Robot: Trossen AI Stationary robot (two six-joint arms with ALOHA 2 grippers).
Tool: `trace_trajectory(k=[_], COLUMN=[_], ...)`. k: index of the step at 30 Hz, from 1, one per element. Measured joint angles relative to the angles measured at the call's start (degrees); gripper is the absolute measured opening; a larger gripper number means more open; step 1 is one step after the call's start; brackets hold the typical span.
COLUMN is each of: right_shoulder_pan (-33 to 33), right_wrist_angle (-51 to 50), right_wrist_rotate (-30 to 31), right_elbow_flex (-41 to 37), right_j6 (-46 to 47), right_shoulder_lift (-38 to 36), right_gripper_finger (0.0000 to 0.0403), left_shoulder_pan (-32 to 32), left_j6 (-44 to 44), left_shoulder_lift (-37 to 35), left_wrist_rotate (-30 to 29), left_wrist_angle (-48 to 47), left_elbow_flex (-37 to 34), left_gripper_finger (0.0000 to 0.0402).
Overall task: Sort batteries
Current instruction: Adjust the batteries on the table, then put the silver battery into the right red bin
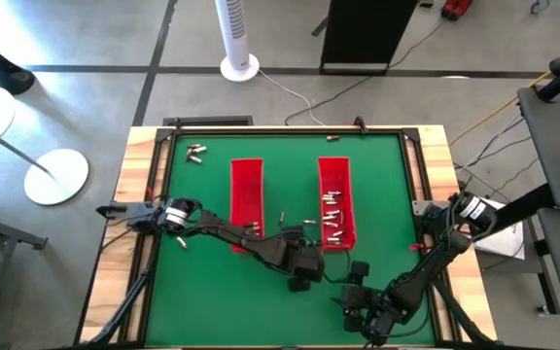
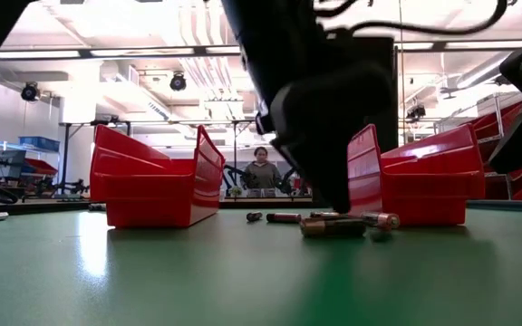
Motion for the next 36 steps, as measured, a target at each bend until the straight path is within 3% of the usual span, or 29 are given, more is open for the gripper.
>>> trace_trajectory(k=[7, 14, 20, 25, 36], right_shoulder_pan=[0.1, -1.3, -1.2, -1.3, -1.8], right_wrist_angle=[0.3, 0.4, -0.3, -4.8, -7.1], right_wrist_rotate=[0.7, -7.8, -8.2, -11.0, -20.2], right_elbow_flex=[-1.0, -1.1, -1.1, -1.1, -1.0], right_j6=[-2.9, -9.4, -12.6, -12.6, -12.8], right_shoulder_lift=[0.0, 0.0, 0.0, 0.0, -0.4], right_gripper_finger=[0.0219, 0.0219, 0.0219, 0.0219, 0.0219], left_shoulder_pan=[-2.2, -7.6, -13.5, -12.8, -10.9], left_j6=[-1.3, -4.3, -5.4, -7.1, -7.2], left_shoulder_lift=[0.0, -0.5, -0.2, -0.2, -0.2], left_wrist_rotate=[0.4, -1.3, 0.2, -0.3, 1.5], left_wrist_angle=[-5.3, -10.2, 2.5, 16.1, 22.0], left_elbow_flex=[5.6, 10.5, 4.1, -2.8, -9.2], left_gripper_finger=[0.0158, 0.0158, 0.0158, 0.0158, 0.0158])
